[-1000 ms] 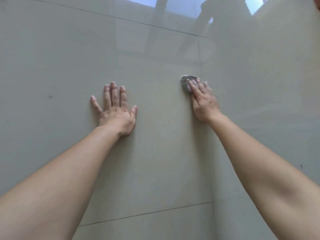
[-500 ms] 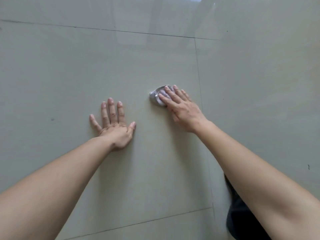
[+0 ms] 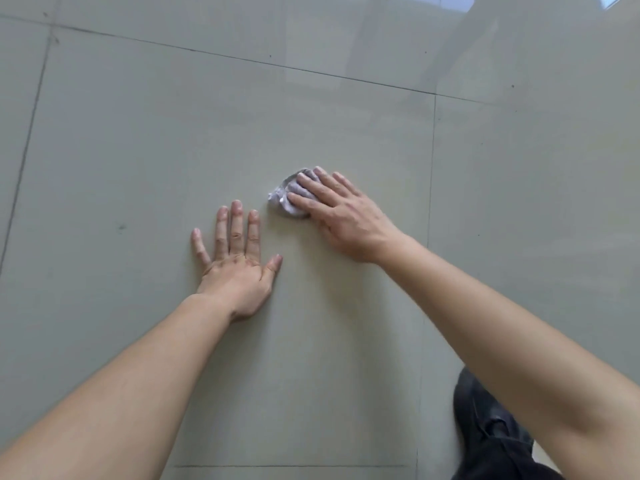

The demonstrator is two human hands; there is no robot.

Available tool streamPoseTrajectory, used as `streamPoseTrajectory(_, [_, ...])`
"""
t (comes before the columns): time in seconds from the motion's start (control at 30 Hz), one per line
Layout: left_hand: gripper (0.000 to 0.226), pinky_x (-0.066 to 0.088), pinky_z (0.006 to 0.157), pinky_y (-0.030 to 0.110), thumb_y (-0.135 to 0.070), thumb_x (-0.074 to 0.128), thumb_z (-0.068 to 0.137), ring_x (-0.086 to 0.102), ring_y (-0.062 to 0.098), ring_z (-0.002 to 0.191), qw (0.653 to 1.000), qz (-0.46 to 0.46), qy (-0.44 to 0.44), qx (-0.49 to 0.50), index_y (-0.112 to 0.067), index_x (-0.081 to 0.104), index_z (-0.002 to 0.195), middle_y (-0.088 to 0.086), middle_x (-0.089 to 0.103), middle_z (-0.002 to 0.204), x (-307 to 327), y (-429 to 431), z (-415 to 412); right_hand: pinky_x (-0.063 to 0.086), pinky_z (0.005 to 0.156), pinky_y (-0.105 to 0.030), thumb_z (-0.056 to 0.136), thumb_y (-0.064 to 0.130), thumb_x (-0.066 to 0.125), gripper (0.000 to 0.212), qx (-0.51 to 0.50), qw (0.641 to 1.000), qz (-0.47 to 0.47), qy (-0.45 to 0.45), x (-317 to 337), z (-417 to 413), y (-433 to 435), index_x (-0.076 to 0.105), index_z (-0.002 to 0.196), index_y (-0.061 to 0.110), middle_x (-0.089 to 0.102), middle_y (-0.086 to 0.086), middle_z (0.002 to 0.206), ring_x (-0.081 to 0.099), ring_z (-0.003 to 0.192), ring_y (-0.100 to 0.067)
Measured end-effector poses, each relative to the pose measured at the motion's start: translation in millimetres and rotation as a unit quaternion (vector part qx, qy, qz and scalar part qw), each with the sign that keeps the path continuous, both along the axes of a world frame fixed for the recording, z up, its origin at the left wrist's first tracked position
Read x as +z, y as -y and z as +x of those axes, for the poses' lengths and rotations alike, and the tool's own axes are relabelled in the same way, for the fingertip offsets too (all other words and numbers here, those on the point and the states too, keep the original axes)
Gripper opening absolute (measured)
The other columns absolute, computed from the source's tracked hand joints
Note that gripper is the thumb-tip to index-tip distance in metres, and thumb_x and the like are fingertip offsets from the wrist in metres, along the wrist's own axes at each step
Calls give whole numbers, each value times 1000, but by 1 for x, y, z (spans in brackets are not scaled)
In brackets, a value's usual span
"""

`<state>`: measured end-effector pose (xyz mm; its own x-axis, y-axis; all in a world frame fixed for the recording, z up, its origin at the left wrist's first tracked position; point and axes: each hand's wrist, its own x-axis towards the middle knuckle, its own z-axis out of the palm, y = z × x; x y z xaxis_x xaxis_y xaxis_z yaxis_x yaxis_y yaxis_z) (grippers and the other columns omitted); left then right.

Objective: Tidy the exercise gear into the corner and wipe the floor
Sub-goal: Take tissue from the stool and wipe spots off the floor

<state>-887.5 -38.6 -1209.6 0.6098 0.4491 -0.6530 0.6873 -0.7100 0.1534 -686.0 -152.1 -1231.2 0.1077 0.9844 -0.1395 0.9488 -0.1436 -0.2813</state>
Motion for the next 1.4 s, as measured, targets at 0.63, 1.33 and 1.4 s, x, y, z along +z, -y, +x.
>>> streamPoseTrajectory(0.63, [72,-18,113,61,-57,11,98,-42,23,139,999,34,15,-5,-22,-37,138,1,-52,142,-5,2,-1,5,125,-39,103,20,32,56,39,998,-42,10,15,21,-81,22,157,31,13,1,166,7,154,-25])
streamPoseTrajectory(1.33, [73,-6,120,49,-49,21,99,-11,29,151,937,213,140,238,-4,9,155,17,-7,163,-16,-11,-103,2,124,-42,101,18,36,57,140,990,-20,-11,5,-87,-73,26,157,28,16,0,166,7,153,-28])
streamPoseTrajectory(1.4, [77,-11,119,51,-52,24,100,-17,28,150,936,208,100,266,-4,-1,155,15,-15,163,-15,-18,-112,4,123,-43,100,17,39,58,89,996,-12,6,4,-48,-77,29,156,28,20,0,165,11,153,-28])
